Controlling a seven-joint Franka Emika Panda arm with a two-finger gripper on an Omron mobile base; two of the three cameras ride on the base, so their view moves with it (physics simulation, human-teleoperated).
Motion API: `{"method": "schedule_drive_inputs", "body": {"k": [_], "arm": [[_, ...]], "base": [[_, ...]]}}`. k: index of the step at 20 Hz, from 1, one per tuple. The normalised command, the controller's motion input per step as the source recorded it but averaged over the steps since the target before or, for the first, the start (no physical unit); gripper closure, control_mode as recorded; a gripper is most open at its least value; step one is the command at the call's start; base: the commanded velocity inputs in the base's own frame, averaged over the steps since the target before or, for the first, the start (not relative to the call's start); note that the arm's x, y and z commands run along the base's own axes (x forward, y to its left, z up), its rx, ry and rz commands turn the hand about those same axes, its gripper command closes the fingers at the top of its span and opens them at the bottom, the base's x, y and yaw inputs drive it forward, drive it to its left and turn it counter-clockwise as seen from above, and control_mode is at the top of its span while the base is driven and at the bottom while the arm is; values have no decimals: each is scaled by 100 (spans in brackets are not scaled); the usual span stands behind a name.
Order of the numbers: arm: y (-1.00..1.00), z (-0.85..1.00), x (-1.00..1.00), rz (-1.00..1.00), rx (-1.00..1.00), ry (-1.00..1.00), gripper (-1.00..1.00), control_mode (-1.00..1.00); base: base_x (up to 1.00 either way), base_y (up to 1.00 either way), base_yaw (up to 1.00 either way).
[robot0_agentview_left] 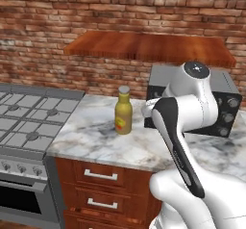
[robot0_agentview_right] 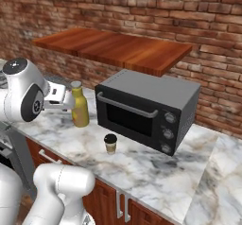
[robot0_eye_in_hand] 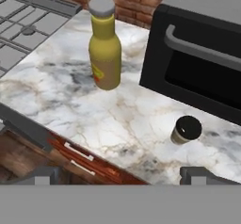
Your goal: Move the drinks to the dining counter.
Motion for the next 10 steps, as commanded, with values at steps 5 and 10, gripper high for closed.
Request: {"method": "schedule_drive_inputs", "body": {"k": [5,10], "arm": [[60,0,34,20,-5,-26,-100,-100],[50,-1,16,5,-3,-29,-100,-100]], "base": [[0,0,0],[0,0,0]]}}
